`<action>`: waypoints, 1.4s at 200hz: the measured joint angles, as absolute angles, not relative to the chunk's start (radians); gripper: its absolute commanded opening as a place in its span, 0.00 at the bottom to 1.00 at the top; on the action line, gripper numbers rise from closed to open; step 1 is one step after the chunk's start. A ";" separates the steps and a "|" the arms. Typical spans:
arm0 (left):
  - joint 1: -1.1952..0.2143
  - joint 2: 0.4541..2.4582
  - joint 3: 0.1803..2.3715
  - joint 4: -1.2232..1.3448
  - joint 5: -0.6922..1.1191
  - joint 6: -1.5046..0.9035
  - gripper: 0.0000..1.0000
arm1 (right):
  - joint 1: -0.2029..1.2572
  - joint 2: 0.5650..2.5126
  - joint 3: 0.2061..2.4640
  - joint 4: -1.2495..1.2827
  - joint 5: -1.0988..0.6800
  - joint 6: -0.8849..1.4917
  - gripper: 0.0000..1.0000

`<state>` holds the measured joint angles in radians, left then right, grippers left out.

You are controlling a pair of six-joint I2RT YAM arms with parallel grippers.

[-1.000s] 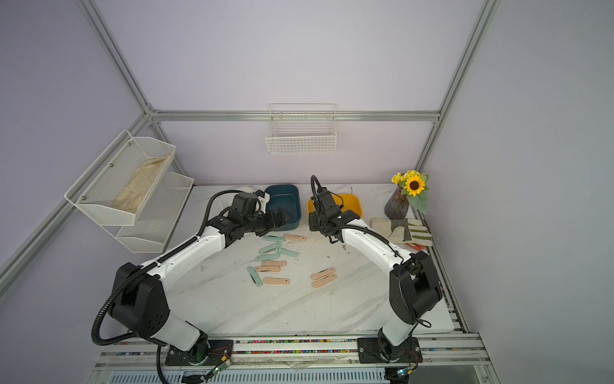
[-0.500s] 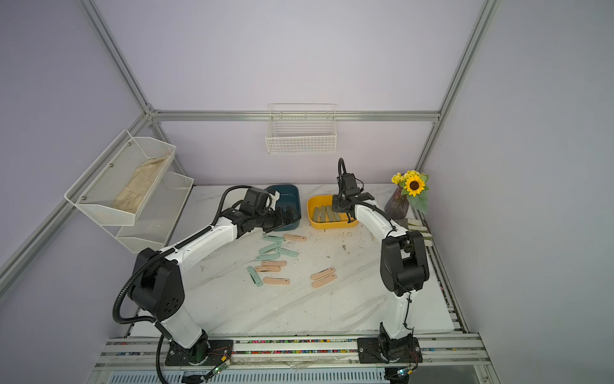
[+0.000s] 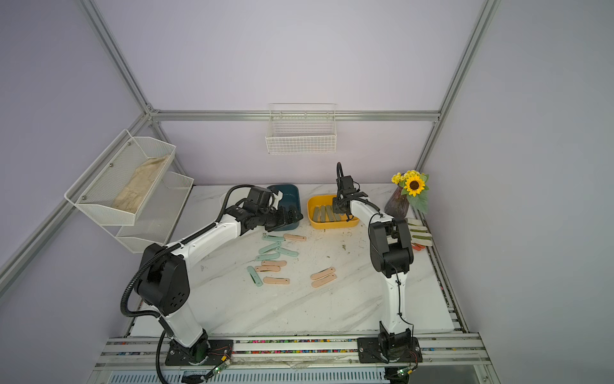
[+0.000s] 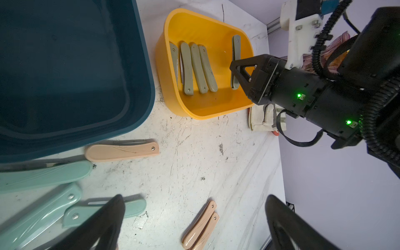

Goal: Place the fruit knives into the storage box by color
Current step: Place the fruit knife in the storage box.

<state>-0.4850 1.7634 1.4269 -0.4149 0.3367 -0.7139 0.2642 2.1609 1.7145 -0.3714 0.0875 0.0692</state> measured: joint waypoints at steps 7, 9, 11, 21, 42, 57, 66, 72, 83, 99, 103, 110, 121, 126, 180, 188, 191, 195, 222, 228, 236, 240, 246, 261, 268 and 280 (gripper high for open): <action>-0.485 1.764 1.427 -0.415 0.337 -0.714 1.00 | 0.264 2.174 1.725 -0.371 0.088 0.067 0.16; -0.485 1.764 1.427 -0.415 0.337 -0.714 1.00 | 0.264 2.178 1.727 -0.369 0.088 0.066 0.16; -0.485 1.764 1.427 -0.415 0.338 -0.714 1.00 | 0.264 2.182 1.730 -0.369 0.087 0.065 0.16; -0.486 1.764 1.427 -0.415 0.339 -0.714 1.00 | 0.264 2.196 1.739 -0.368 0.088 0.062 0.16; -0.486 1.767 1.427 -0.415 0.342 -0.714 1.00 | 0.264 2.220 1.749 -0.357 0.088 0.051 0.16; -0.486 1.770 1.427 -0.415 0.347 -0.715 1.00 | 0.264 2.238 1.762 -0.351 0.088 0.043 0.16; -0.486 1.772 1.427 -0.415 0.349 -0.715 1.00 | 0.264 2.248 1.772 -0.352 0.089 0.039 0.16; -0.486 1.773 1.427 -0.414 0.351 -0.715 1.00 | 0.264 2.255 1.777 -0.350 0.089 0.037 0.16; -0.486 1.775 1.427 -0.414 0.353 -0.715 1.00 | 0.264 2.265 1.785 -0.349 0.089 0.034 0.16; -0.486 1.776 1.427 -0.414 0.356 -0.715 1.00 | 0.264 2.277 1.795 -0.349 0.090 0.028 0.17; -0.486 1.776 1.427 -0.414 0.356 -0.715 1.00 | 0.264 2.279 1.798 -0.349 0.090 0.027 0.17; -0.486 1.776 1.427 -0.414 0.357 -0.715 1.00 | 0.264 2.284 1.805 -0.349 0.091 0.026 0.17; -0.486 1.776 1.427 -0.414 0.358 -0.716 1.00 | 0.264 2.293 1.814 -0.348 0.093 0.023 0.17; -0.486 1.776 1.427 -0.414 0.358 -0.716 1.00 | 0.264 2.297 1.818 -0.347 0.093 0.022 0.18; -0.486 1.776 1.427 -0.413 0.361 -0.719 1.00 | 0.264 2.310 1.827 -0.346 0.098 0.016 0.29; -0.486 1.776 1.427 -0.413 0.361 -0.719 1.00 | 0.264 2.310 1.827 -0.346 0.099 0.015 0.32; -0.486 1.776 1.427 -0.413 0.361 -0.719 1.00 | 0.264 2.310 1.827 -0.347 0.099 0.017 0.34; -0.486 1.776 1.427 -0.413 0.361 -0.720 1.00 | 0.264 2.310 1.827 -0.347 0.100 0.015 0.36; -0.486 1.776 1.427 -0.413 0.361 -0.722 1.00 | 0.264 2.310 1.827 -0.347 0.107 0.015 0.40; -0.486 1.776 1.427 -0.413 0.361 -0.722 1.00 | 0.264 2.310 1.827 -0.347 0.109 0.016 0.41; -0.486 1.776 1.427 -0.413 0.360 -0.722 1.00 | 0.264 2.309 1.829 -0.349 0.109 0.017 0.42; -0.486 1.776 1.427 -0.413 0.361 -0.722 1.00 | 0.264 2.308 1.831 -0.351 0.110 0.018 0.42; -0.486 1.776 1.427 -0.413 0.360 -0.722 1.00 | 0.264 2.305 1.832 -0.352 0.110 0.020 0.44; -0.486 1.776 1.427 -0.413 0.360 -0.722 1.00 | 0.264 2.290 1.833 -0.357 0.109 0.024 0.46; -0.486 1.776 1.427 -0.413 0.360 -0.722 1.00 | 0.264 2.278 1.833 -0.360 0.107 0.028 0.47; -0.486 1.776 1.427 -0.413 0.359 -0.722 1.00 | 0.264 2.249 1.833 -0.366 0.104 0.037 0.49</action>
<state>-0.4858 1.7763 1.4269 -0.4133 0.3592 -0.7223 0.2638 2.2486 1.8328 -0.3664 0.1036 0.0372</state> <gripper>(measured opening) 0.997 0.478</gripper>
